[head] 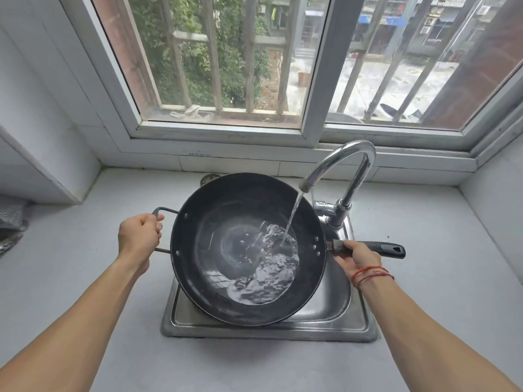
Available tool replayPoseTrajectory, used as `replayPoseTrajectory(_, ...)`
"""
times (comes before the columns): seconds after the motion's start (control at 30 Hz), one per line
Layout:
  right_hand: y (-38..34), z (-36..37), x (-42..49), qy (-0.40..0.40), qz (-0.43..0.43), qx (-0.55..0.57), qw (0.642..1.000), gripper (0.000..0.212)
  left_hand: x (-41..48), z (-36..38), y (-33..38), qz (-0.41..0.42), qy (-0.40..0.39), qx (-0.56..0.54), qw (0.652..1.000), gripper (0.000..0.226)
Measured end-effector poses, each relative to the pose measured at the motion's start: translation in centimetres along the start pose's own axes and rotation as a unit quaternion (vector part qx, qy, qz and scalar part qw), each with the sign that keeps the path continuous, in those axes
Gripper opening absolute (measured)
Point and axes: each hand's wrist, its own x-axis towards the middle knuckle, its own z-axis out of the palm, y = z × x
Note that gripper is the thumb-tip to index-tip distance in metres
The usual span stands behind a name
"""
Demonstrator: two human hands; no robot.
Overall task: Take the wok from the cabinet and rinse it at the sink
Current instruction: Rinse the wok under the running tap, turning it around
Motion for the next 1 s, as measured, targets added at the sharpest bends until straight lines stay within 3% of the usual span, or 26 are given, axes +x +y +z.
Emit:
replayPoseTrajectory(0.23,0.5,1.7,0.0,-0.02,0.007,0.02,1.0,0.011,0.5,-0.9,1.7,0.05,0.015,0.012,0.999,0.031)
replayPoseTrajectory(1.0,1.2,5.8,-1.1,-0.076,0.062,0.06,0.993,0.015,2.6,-3.1,3.8,0.116,0.032,0.017,0.993,0.034)
